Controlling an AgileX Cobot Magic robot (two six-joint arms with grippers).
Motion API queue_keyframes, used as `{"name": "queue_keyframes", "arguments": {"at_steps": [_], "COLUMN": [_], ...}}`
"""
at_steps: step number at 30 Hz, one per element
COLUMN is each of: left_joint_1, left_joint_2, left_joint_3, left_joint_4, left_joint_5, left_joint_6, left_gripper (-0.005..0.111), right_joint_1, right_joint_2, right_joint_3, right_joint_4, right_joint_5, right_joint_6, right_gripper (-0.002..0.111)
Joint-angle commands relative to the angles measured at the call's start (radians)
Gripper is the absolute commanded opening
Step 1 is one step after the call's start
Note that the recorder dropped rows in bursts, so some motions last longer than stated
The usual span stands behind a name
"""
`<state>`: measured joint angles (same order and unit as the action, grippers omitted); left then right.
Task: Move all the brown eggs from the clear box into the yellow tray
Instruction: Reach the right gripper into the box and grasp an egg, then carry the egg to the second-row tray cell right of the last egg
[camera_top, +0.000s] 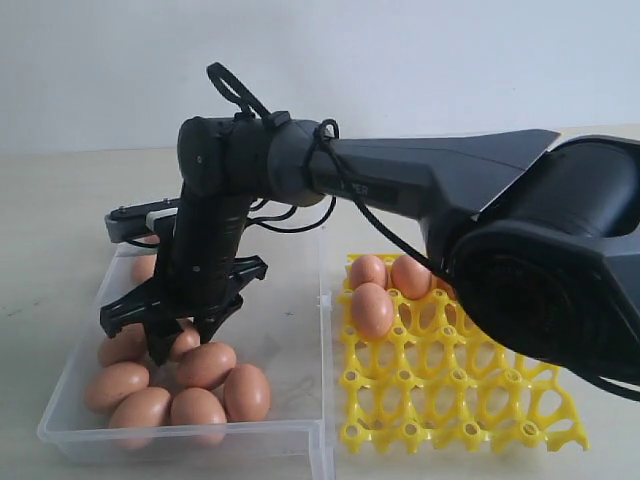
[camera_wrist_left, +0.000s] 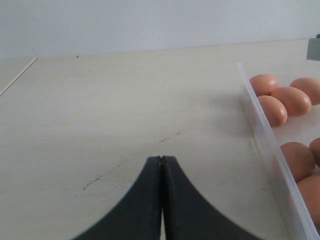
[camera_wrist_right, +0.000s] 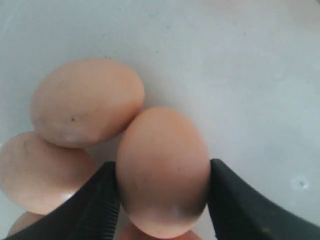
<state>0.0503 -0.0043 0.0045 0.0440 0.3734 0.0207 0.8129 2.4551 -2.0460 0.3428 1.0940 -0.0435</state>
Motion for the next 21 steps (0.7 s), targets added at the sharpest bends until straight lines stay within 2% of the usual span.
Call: {"name": "queue_keyframes", "arguments": {"at_steps": [1, 4, 7, 15, 18, 21], "left_joint_1": [0.002, 0.002, 0.002, 0.002, 0.002, 0.002], "left_joint_2": [0.004, 0.004, 0.004, 0.004, 0.004, 0.004], "left_joint_3": [-0.005, -0.005, -0.005, -0.005, -0.005, -0.005], "left_joint_4": [0.003, 0.003, 0.003, 0.003, 0.003, 0.003], "left_joint_5": [-0.005, -0.005, -0.005, -0.005, -0.005, -0.005], "left_joint_6": [0.001, 0.001, 0.001, 0.001, 0.001, 0.001], "left_gripper": [0.000, 0.000, 0.000, 0.000, 0.000, 0.000], "right_joint_1": [-0.013, -0.031, -0.053, -0.136, -0.158, -0.175], "right_joint_2": [-0.077, -0.186, -0.341, -0.805, -0.893, -0.923], "right_joint_3": [-0.003, 0.079, 0.273, 1.096, 1.314, 1.457], "right_joint_4": [-0.011, -0.052, -0.120, -0.134, -0.134, -0.134], "right_joint_5": [-0.033, -0.123, -0.328, -1.118, -1.328, -1.456], "right_joint_6": [-0.045, -0.045, -0.043, -0.008, -0.008, -0.008], "right_gripper": [0.000, 0.000, 0.000, 0.000, 0.000, 0.000]}}
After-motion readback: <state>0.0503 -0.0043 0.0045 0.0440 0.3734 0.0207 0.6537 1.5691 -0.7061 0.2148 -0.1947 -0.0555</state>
